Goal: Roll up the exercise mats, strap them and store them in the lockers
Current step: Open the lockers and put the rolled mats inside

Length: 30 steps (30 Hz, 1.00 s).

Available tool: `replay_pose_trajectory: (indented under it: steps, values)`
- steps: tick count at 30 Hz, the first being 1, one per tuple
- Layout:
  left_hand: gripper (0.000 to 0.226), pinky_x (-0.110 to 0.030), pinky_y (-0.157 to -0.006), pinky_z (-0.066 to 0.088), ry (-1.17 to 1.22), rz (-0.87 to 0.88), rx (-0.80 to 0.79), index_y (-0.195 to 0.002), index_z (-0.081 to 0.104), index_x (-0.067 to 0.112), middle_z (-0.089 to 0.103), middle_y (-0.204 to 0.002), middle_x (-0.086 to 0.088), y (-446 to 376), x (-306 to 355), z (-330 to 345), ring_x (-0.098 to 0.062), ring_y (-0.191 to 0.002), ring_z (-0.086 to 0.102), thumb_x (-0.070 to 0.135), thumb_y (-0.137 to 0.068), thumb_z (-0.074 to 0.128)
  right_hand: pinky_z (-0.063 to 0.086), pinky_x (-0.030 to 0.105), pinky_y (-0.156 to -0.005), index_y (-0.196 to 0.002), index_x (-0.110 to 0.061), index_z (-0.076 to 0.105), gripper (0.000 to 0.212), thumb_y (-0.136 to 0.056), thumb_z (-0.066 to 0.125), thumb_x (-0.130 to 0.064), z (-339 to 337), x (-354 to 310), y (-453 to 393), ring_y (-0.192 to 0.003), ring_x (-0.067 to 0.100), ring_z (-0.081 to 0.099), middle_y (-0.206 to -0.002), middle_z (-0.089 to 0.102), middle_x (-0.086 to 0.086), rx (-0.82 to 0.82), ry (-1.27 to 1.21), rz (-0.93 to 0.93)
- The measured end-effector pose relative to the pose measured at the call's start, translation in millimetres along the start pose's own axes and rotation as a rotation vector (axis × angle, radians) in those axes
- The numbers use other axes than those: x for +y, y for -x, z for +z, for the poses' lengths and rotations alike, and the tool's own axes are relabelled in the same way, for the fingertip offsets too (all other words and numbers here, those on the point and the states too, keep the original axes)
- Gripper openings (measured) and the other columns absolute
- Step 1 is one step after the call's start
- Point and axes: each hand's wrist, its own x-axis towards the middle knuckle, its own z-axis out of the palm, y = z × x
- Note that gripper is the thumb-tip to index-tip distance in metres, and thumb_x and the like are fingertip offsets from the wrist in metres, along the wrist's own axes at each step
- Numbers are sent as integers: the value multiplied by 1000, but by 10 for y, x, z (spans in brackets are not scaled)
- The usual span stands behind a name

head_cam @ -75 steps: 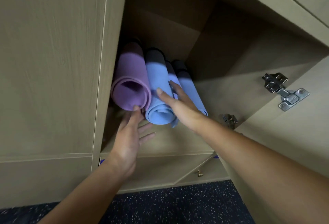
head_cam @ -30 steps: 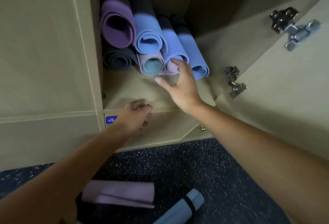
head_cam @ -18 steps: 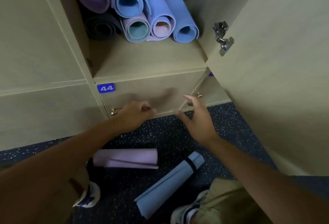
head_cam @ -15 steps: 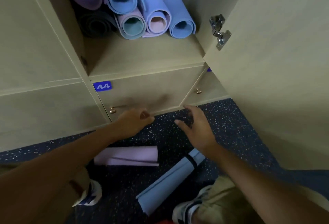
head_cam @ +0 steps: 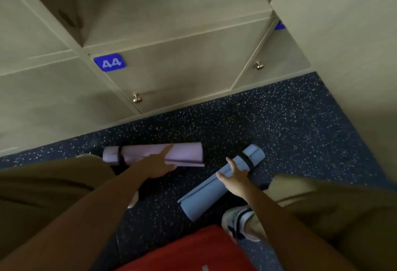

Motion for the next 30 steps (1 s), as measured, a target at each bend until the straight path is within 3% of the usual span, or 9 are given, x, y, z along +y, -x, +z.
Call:
replay_pose_trajectory:
  steps: [3,7,12,14,17,20,24,27,30]
  values:
    - [89,-38,-104,45,137,-48,-5,-158,-13,42,45,-152,-16,-245,-136,173,-35,-123,58,45,-103,56,53,40,-95,-158,-49,7,81,-95,56,-63,197,198,-181,-116,36,59,-149,33,30,-60,75,47]
    - [89,-45,-115,40,297,-156,24,-158,-18,43,25,-167,-18,-486,-202,385,-38,-141,45,50,-103,52,48,27,-64,-158,-49,0,83,-97,55,-60,237,323,-356,-87,21,62,-134,53,26,-135,94,81]
    - [87,-51,-110,44,451,-196,58,-154,-25,49,11,-171,-7,-703,-186,479,-39,-148,35,56,-104,45,43,21,-56,-158,-48,-1,79,-100,53,-54,193,354,-540,-75,12,60,-108,63,8,-183,122,73]
    - [85,-45,-100,50,575,-159,104,-155,-21,49,12,-171,-4,-792,-166,451,-37,-150,32,50,-105,48,45,20,-59,-159,-47,0,81,-99,54,-55,198,371,-612,-76,9,59,-121,62,11,-196,115,79]
    - [81,-46,-108,45,719,-108,194,-155,-15,48,14,-170,-3,-952,-130,425,-33,-150,32,40,-106,49,53,30,-80,-159,-48,2,83,-97,57,-57,203,448,-701,-89,14,59,-140,56,14,-190,102,100]
    - [75,-43,-84,53,785,-225,196,-156,-10,54,22,-167,-4,-1026,-75,394,-36,-135,46,51,-105,45,48,30,-79,-158,-46,12,77,-97,58,-54,219,503,-733,-95,17,56,-142,53,13,-159,72,88]
    - [55,-44,-86,51,977,-272,332,-156,16,50,33,-158,-9,-1082,-33,394,-32,-124,48,44,-108,44,46,21,-59,-148,-44,37,59,-95,63,-52,256,532,-732,-80,10,56,-133,51,15,-53,-15,108]
    - [49,-45,-84,52,981,-300,412,-154,23,43,35,-153,-5,-1036,-10,459,-31,-124,48,42,-108,40,52,30,-70,-137,-44,46,49,-93,63,-56,272,494,-694,-84,18,59,-132,45,18,9,-6,108]
    - [48,-55,-100,50,805,-313,441,-149,29,45,37,-154,-5,-968,-34,543,-38,-128,46,50,-102,40,53,35,-78,-137,-37,48,45,-97,61,-51,175,344,-564,-82,19,56,-125,46,14,67,34,32]
